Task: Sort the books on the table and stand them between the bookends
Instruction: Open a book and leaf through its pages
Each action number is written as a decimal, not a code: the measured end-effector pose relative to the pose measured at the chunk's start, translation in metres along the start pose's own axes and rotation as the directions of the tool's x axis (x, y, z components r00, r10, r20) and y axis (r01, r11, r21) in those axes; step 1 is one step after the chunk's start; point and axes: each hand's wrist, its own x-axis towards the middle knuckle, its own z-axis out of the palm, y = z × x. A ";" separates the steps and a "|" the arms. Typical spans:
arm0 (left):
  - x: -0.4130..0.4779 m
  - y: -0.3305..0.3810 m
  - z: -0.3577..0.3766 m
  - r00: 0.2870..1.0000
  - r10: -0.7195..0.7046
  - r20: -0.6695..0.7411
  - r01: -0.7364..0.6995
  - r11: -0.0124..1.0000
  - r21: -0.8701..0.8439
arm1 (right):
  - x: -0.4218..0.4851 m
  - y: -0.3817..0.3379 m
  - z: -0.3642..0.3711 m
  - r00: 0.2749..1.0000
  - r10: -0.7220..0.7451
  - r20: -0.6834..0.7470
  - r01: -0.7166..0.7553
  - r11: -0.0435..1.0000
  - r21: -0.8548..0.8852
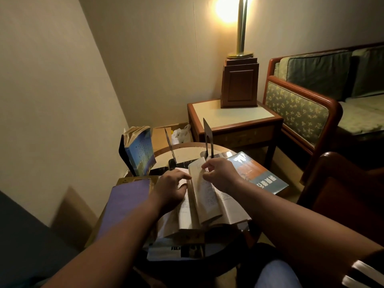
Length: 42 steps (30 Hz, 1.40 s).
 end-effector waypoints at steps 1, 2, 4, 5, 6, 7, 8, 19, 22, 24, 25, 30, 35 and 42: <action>-0.002 -0.003 0.000 1.000 0.009 0.004 -0.010 0.999 0.033 | -0.001 0.003 -0.001 1.000 0.013 0.001 -0.013 1.000 0.000; -0.004 -0.005 0.000 1.000 0.019 0.008 -0.020 0.998 0.060 | -0.002 0.006 -0.002 1.000 0.024 0.004 -0.024 1.000 0.003; -0.007 -0.009 0.001 0.999 0.044 0.023 -0.046 0.993 0.107 | -0.004 0.011 -0.002 0.999 0.049 0.016 -0.049 0.999 0.008; -0.009 -0.011 0.002 0.998 0.059 0.033 -0.062 0.990 0.127 | -0.005 0.014 -0.002 0.998 0.060 0.024 -0.060 0.998 0.003; -0.009 -0.013 0.003 0.997 0.071 0.042 -0.077 0.987 0.141 | -0.006 0.017 -0.002 0.997 0.064 0.033 -0.064 0.998 -0.006; -0.010 -0.015 0.004 0.996 0.081 0.048 -0.087 0.985 0.148 | -0.007 0.020 -0.001 0.997 0.064 0.037 -0.064 0.998 -0.013; -0.011 -0.017 0.006 0.995 0.084 0.053 -0.091 0.984 0.154 | -0.009 0.022 -0.001 0.997 0.063 0.040 -0.062 0.998 -0.023; -0.013 -0.025 0.009 0.992 0.100 0.077 -0.111 0.983 0.149 | -0.019 0.025 0.006 0.973 -0.186 0.135 0.223 0.912 -0.345; -0.014 -0.026 0.008 0.992 0.097 0.074 -0.107 0.985 0.138 | -0.019 0.019 0.004 0.970 -0.138 0.200 0.203 0.911 -0.359; -0.014 -0.025 0.008 0.993 0.094 0.066 -0.102 0.986 0.133 | -0.020 0.014 0.005 0.966 -0.098 0.241 0.190 0.898 -0.396; -0.014 -0.025 0.008 0.994 0.092 0.067 -0.100 0.986 0.130 | -0.020 0.012 0.007 0.966 -0.070 0.248 0.171 0.895 -0.412; -0.015 -0.025 0.009 0.994 0.075 0.082 -0.085 0.988 0.128 | -0.018 0.003 0.020 0.972 0.087 0.218 0.034 0.867 -0.498; -0.017 -0.025 0.009 0.994 0.070 0.088 -0.080 0.989 0.122 | -0.020 0.002 0.024 0.984 0.103 0.148 -0.031 0.906 -0.423; -0.014 -0.026 0.009 0.991 0.004 0.131 -0.024 0.988 0.151 | -0.033 0.013 -0.006 0.996 -0.089 -0.022 0.085 0.986 -0.146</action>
